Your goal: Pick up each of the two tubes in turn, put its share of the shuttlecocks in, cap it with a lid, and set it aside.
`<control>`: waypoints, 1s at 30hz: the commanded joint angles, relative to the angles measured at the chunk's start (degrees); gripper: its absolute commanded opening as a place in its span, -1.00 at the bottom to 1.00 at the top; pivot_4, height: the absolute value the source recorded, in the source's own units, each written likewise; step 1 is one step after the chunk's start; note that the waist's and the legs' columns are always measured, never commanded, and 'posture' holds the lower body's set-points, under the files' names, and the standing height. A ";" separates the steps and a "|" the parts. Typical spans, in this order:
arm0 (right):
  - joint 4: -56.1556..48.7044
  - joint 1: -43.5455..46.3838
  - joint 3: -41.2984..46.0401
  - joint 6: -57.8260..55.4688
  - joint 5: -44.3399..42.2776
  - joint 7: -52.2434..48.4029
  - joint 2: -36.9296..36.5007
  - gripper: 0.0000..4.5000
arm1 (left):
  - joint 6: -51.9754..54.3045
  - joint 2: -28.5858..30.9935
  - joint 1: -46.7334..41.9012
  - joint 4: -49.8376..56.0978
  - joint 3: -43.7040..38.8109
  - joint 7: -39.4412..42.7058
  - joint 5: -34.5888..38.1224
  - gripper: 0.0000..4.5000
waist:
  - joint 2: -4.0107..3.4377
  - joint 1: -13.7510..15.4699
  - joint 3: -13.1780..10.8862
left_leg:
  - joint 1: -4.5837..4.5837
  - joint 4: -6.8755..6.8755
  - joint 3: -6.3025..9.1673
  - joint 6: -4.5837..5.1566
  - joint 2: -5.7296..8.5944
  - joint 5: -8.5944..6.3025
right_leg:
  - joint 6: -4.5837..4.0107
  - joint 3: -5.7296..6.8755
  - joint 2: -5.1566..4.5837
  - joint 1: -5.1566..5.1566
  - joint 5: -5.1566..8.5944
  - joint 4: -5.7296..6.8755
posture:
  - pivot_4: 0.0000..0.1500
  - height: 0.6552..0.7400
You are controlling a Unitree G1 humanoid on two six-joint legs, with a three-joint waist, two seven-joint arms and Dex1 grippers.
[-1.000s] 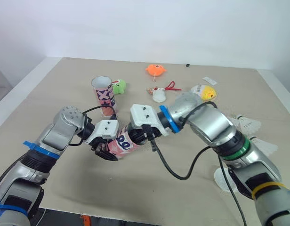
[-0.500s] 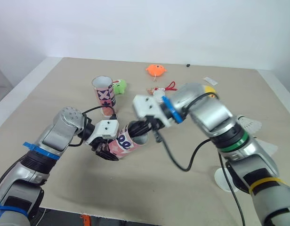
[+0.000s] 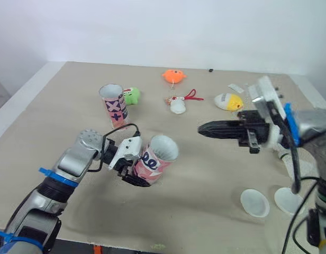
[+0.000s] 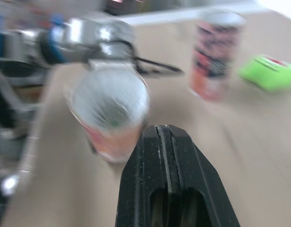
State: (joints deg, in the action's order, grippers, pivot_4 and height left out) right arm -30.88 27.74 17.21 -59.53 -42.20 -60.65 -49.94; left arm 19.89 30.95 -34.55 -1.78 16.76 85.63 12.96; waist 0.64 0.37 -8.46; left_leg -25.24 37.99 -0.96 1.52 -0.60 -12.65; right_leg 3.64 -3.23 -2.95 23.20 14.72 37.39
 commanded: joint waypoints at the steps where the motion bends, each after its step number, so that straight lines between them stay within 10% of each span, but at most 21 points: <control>1: -6.27 -6.76 5.44 0.68 0.73 4.27 -2.07 -0.99 | -6.45 -3.62 -0.70 -3.74 -2.64 -1.85 2.57 0.52 | 0.00 -0.04 -0.03 | 0.02 0.02 -0.04 0.00 -0.02 0.00 | 0.00 -0.03 0.02 0.00 0.00 0.00 | 1.00 1.00; 15: -6.89 -23.36 9.10 8.56 4.79 3.10 -12.40 -0.99 | -20.25 -15.51 -2.31 -20.27 -3.49 -1.68 4.38 0.52 | 0.27 -0.01 -0.21 | 0.06 0.29 -0.09 -0.12 -0.05 0.09 | 0.17 -0.19 0.13 -0.14 -0.17 -0.07 | 1.00 1.00; 26: 0.49 -34.70 11.03 20.37 12.75 -8.37 -18.37 0.94 | -22.83 -21.66 0.61 -26.19 1.41 0.11 1.52 0.52 | 0.29 0.08 -0.23 | 0.03 0.35 -0.05 -0.11 -0.11 0.09 | 0.25 -0.46 0.41 -0.18 -0.19 -0.10 | 1.00 1.00; 30: 3.53 -40.02 11.02 26.75 18.92 -12.90 -21.44 0.94 | -25.30 -22.72 1.16 -27.05 3.17 0.44 0.16 0.52 | 0.29 0.17 -0.22 | 0.09 0.38 -0.05 -0.12 -0.12 0.09 | 0.26 -0.49 0.48 -0.24 -0.24 -0.11 | 1.00 1.00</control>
State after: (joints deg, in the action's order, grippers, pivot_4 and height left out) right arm -29.62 -10.81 26.66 -37.28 -27.44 -70.63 -69.24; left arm -2.85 8.82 -33.90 -28.70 18.38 85.46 14.24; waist 0.93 0.55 -8.69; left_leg -25.15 38.40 -0.98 1.40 -0.71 -12.55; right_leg 3.91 -3.69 -2.46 22.92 14.48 37.28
